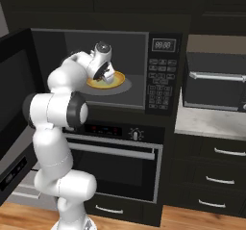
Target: Transport the steak from the fridge to the microwave and turn on the microwave.
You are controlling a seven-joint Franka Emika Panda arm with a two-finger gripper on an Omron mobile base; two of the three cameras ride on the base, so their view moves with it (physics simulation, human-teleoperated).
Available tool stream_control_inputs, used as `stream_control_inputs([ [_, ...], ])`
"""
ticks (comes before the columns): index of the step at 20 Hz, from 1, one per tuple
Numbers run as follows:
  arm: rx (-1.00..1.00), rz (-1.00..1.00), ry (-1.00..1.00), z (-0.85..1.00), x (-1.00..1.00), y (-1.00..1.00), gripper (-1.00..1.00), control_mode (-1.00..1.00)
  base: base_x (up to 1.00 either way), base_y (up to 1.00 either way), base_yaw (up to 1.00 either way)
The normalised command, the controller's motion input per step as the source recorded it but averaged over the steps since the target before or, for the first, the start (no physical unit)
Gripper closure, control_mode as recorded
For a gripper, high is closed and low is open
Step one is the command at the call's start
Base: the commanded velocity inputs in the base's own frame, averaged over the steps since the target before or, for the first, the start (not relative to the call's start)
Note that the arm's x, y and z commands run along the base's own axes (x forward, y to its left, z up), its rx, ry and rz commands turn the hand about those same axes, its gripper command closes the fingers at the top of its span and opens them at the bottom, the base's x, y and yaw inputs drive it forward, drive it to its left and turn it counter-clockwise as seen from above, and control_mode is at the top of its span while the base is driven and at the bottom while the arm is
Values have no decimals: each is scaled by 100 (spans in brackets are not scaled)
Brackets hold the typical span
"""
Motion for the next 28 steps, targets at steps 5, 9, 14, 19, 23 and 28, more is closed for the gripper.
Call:
stream_control_inputs([
  [5, 0, 0, -2, 0, -26, -13, -100, -100, 0, 0, 0],
  [9, 0, 0, -3, 0, -29, -6, -100, -100, 0, 0, 0],
  [14, 0, 0, -1, 0, -16, 0, -100, -100, 0, 0, 0],
  [19, 0, 0, -1, 0, -10, 0, -100, -100, 0, 0, 0],
  [23, 0, 0, -1, 5, -11, -11, -100, -100, 0, 0, 0],
  [28, 0, 0, 0, 10, -13, -14, -100, -100, 0, 0, 0],
])
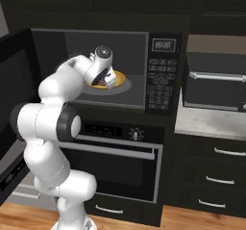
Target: Transport the steak from the fridge to the microwave and turn on the microwave.
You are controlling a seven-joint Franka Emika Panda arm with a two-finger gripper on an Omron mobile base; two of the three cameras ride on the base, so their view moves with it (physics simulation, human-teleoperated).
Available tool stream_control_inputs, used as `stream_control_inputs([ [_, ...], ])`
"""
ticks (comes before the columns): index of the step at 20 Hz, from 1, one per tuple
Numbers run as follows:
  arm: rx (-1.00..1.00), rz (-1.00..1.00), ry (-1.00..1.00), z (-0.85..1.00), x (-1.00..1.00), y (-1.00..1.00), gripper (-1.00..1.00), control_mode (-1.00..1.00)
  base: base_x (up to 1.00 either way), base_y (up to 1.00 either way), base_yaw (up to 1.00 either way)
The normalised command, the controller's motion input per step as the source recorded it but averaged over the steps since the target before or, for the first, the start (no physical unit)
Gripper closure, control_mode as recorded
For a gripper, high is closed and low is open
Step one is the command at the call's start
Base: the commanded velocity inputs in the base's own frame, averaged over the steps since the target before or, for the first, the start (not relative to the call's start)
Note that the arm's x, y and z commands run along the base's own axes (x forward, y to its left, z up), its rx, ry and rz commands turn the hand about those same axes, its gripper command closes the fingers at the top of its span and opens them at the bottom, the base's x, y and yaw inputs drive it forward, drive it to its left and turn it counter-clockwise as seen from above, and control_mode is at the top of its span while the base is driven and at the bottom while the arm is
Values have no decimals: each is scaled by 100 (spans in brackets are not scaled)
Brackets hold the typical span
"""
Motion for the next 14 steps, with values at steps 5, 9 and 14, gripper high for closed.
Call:
stream_control_inputs([
  [5, 0, 0, -2, 6, -29, -6, -100, -100, 0, 0, 0],
  [9, 0, 0, -7, 0, -35, 0, -100, -100, 0, 0, 0],
  [14, 0, 0, -8, 2, -31, 0, -100, -100, 0, 0, 0],
])
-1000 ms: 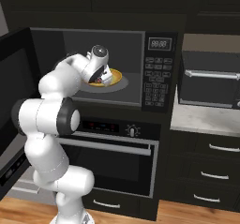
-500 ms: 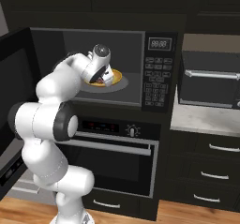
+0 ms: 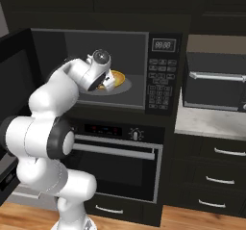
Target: Transport the steak from the fridge to the microwave and turn on the microwave.
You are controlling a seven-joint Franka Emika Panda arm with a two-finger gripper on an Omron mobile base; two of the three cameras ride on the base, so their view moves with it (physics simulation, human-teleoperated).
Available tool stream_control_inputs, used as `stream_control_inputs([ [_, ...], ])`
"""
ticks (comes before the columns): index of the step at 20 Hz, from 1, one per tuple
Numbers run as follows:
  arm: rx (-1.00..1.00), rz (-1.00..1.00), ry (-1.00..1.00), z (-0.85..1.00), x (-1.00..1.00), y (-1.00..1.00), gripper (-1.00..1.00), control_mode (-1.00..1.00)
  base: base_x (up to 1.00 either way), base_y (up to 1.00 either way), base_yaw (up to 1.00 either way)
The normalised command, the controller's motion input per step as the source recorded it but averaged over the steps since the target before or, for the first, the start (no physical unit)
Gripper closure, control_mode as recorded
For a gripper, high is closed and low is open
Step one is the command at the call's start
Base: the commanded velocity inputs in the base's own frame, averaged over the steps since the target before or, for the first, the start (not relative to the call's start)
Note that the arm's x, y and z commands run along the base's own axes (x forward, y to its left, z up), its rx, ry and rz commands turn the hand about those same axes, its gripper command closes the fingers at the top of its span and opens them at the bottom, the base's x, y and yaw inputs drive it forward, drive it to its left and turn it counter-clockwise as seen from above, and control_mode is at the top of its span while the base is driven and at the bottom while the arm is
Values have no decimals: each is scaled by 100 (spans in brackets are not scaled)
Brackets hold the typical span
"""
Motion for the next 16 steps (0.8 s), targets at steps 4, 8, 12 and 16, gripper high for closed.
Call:
stream_control_inputs([
  [4, 0, 0, -2, 24, -35, -2, -100, -100, 0, 0, 0],
  [8, 0, 0, 0, 35, -38, -4, -100, -100, 0, 0, 0],
  [12, -1, 1, 0, 30, -45, -1, -100, -100, 0, 0, 0],
  [16, 0, 8, 0, 15, -51, -7, -100, -100, 0, 0, 0],
])
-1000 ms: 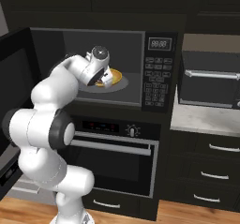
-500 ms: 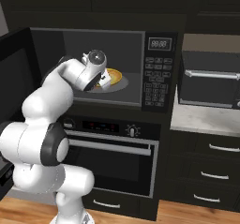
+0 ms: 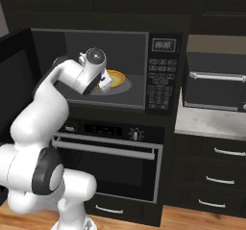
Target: Transport the steak from the fridge to the microwave and turn on the microwave.
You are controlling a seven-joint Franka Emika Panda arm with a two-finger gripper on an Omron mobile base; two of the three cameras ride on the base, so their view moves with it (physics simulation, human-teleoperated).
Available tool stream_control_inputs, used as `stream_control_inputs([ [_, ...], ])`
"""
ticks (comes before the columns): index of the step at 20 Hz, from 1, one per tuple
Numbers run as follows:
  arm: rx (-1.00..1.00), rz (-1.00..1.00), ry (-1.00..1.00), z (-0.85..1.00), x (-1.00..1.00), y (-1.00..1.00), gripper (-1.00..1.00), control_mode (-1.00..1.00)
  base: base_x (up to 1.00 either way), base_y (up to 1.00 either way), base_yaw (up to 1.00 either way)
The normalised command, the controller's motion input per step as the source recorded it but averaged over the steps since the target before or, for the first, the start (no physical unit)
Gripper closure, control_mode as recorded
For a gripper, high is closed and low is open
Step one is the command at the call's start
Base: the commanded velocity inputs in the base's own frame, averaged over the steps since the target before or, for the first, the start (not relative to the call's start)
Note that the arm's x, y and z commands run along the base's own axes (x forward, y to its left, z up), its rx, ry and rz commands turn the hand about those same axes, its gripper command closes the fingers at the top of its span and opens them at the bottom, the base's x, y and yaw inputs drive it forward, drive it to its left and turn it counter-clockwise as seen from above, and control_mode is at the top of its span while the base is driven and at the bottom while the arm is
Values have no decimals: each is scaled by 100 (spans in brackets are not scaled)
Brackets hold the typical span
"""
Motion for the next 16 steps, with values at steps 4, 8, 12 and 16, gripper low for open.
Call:
stream_control_inputs([
  [4, -1, 16, -1, 14, -60, -7, -100, -100, 0, 0, 0],
  [8, -4, 19, -1, 13, -63, -7, -100, -100, 0, 0, 0],
  [12, -11, 18, -2, 14, -63, -2, -100, -100, 0, 0, 0],
  [16, -13, 19, -8, 15, -71, 0, -100, -100, 0, 0, 0],
])
